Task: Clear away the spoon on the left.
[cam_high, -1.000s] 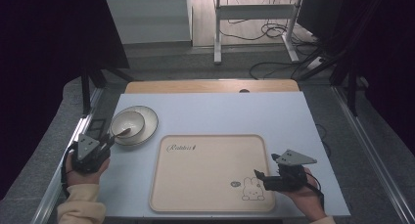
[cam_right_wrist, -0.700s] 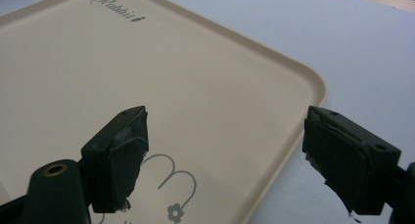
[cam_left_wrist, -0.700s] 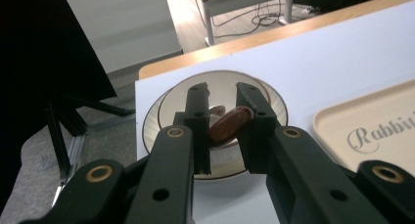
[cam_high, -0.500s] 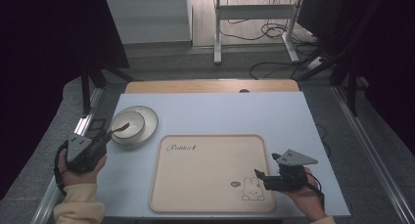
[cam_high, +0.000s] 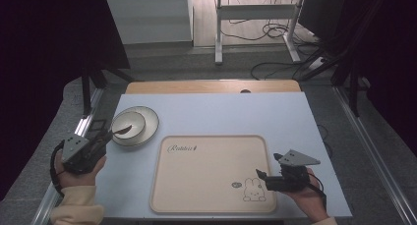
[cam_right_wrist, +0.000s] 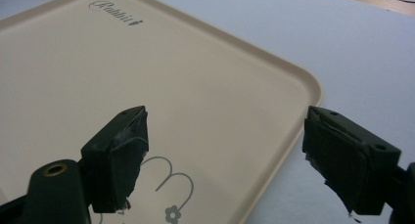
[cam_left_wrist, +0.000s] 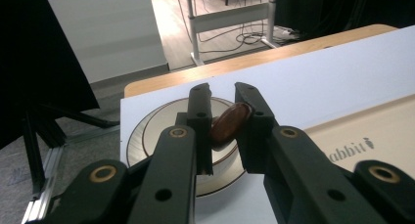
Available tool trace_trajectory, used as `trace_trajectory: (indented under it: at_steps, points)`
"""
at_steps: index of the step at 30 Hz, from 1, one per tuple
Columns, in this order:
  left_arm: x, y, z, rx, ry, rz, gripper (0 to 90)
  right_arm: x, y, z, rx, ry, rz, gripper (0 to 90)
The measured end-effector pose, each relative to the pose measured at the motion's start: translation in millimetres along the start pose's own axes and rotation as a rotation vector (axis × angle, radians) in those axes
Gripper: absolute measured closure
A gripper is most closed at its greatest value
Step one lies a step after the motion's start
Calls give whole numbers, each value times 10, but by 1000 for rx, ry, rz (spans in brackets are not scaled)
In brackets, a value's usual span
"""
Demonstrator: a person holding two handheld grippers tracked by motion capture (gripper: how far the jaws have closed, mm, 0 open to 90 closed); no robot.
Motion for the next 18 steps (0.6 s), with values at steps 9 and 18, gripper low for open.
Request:
trace_trajectory:
  at_steps: [9,18]
  points:
    - [-85,-51,-115,-23,6,29,844,-2,-5,-2,-1,0,1,173]
    - [-198,-111,-262,-53,28,68,845,-4,-9,-5,-2,1,2,173]
Point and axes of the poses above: each handheld gripper's, and its own axes: y roughly forward along the jaws, z roughly out of its underside, x roughly to its left, the point moved 9 cm from there along y, roughly forward along the jaws, and after that the axes turned 12 degrees about y, right-handed, at the moved point
